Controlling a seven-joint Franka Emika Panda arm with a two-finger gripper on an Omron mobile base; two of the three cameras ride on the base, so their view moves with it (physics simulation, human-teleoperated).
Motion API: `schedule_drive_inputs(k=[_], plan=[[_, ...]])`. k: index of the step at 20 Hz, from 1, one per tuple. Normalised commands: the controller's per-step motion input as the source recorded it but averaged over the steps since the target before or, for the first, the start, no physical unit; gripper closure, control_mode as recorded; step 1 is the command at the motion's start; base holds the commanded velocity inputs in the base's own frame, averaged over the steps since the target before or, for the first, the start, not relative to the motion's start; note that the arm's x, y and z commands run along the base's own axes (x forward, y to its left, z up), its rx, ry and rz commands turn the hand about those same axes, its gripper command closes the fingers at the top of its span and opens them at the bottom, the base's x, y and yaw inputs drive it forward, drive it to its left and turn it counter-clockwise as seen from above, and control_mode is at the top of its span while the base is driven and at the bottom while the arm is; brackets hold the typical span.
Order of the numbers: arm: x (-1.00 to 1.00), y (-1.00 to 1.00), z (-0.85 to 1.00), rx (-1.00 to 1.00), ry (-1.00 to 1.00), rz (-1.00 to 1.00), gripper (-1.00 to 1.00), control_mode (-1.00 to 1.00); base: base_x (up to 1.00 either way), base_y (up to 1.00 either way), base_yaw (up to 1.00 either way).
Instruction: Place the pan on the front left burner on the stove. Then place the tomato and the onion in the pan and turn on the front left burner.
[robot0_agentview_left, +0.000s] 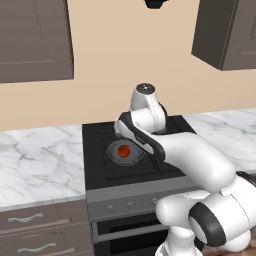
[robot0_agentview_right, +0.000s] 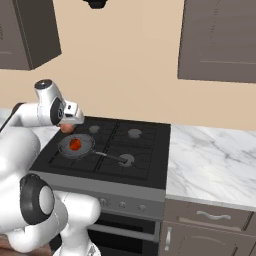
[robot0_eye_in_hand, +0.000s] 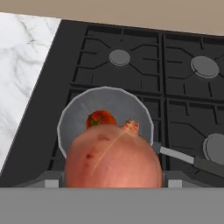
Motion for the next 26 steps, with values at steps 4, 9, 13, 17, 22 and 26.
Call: schedule_drive_inputs(k=[4, 9, 13, 17, 22, 26], plan=[[0.1, -0.04, -0.16, -0.01, 0.01, 0.0, 1.0, -1.0, 0.0, 0.0, 0.0], [0.01, -0.22, -0.15, 0.0, 0.0, 0.0, 1.0, -1.0, 0.0, 0.0, 0.0], [0.0, -0.31, -0.2, 0.0, 0.01, 0.0, 1.0, -1.0, 0.0, 0.0, 0.0], [0.0, -0.2, -0.06, 0.06, 0.0, 0.0, 1.0, -1.0, 0.0, 0.0, 0.0], [0.0, -0.01, 0.0, 0.1, 0.0, 0.0, 1.0, -1.0, 0.0, 0.0, 0.0], [0.04, 0.0, 0.0, 0.08, 0.0, 0.0, 1.0, -1.0, 0.0, 0.0, 0.0]])
